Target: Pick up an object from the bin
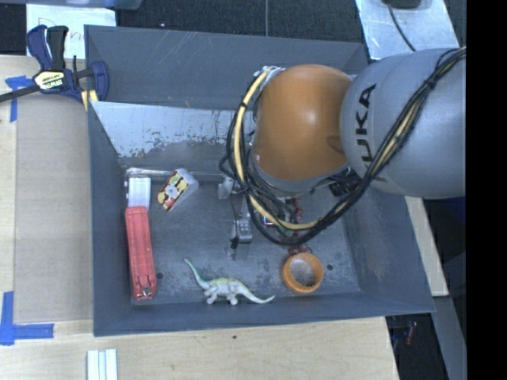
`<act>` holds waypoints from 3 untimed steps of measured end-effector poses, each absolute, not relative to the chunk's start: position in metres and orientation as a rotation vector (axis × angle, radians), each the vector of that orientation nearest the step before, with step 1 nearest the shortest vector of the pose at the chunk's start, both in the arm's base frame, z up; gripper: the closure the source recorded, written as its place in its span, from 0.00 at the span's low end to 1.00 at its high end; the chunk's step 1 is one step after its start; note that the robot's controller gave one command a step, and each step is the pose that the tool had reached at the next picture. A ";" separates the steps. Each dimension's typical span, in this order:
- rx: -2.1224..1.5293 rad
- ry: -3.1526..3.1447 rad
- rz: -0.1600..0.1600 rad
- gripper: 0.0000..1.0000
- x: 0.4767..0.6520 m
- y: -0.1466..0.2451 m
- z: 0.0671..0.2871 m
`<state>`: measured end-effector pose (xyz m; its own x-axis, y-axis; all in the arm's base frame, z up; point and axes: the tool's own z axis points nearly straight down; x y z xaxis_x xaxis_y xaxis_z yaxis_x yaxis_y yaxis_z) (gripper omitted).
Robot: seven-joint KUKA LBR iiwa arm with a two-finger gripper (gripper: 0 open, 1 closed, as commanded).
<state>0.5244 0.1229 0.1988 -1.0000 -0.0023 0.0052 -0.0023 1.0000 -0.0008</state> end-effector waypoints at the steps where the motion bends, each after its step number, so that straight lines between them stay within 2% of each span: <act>1: 0.000 -3.145 -0.001 0.00 0.526 0.122 0.203; 2: 0.008 -3.149 -0.003 0.00 0.501 0.108 0.122; 3: 0.008 -3.148 -0.002 0.00 0.492 0.109 0.087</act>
Offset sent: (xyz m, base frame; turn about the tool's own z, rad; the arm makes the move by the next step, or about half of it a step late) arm -0.0410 -0.0235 -0.1288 -0.0059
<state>0.4924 0.1087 0.0870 -1.0000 -0.0048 -0.0062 -0.0049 1.0000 0.0013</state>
